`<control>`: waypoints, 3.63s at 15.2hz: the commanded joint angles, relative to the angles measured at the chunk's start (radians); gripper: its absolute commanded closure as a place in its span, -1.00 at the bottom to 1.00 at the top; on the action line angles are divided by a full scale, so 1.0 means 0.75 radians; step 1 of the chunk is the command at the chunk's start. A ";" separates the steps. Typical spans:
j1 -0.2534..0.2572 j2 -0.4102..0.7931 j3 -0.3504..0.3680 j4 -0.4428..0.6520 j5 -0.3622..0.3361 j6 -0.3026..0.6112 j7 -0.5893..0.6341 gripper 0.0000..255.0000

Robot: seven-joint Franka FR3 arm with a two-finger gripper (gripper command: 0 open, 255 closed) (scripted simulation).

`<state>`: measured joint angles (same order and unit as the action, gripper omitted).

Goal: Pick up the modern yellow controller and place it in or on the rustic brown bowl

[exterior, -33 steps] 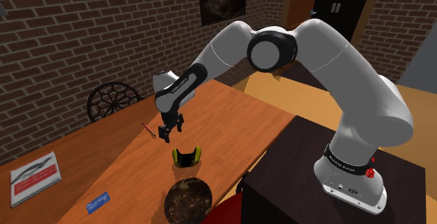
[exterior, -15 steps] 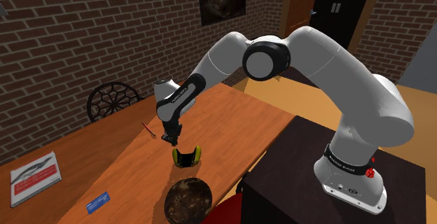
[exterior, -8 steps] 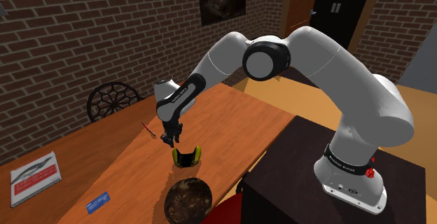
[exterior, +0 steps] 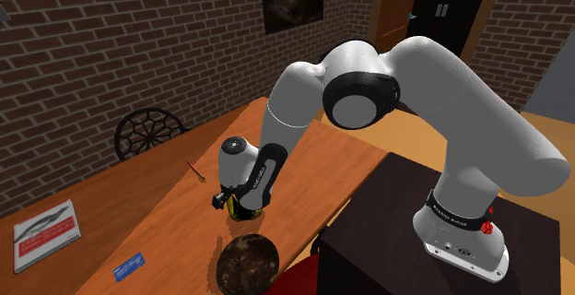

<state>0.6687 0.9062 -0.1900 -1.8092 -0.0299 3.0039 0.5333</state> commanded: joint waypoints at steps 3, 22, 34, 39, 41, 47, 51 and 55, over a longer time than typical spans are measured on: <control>-0.013 0.092 0.004 0.082 0.005 0.019 0.006 -1.00; -0.011 0.074 0.003 0.070 0.004 0.012 0.004 1.00; 0.006 -0.132 -0.014 -0.041 -0.007 -0.081 -0.012 1.00; 0.013 -0.213 -0.022 -0.075 -0.013 -0.128 -0.018 1.00; 0.017 -0.245 -0.025 -0.086 -0.015 -0.148 -0.020 1.00; -0.740 -0.237 0.659 -0.268 -0.022 0.069 -0.789 -1.00; -1.344 0.032 1.138 -0.240 -0.194 -0.072 -1.382 -1.00; -1.285 0.096 1.100 -0.183 -0.201 -0.049 -1.376 -1.00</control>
<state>-0.3018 0.9657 0.6371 -1.9563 -0.1781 2.9643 -0.4953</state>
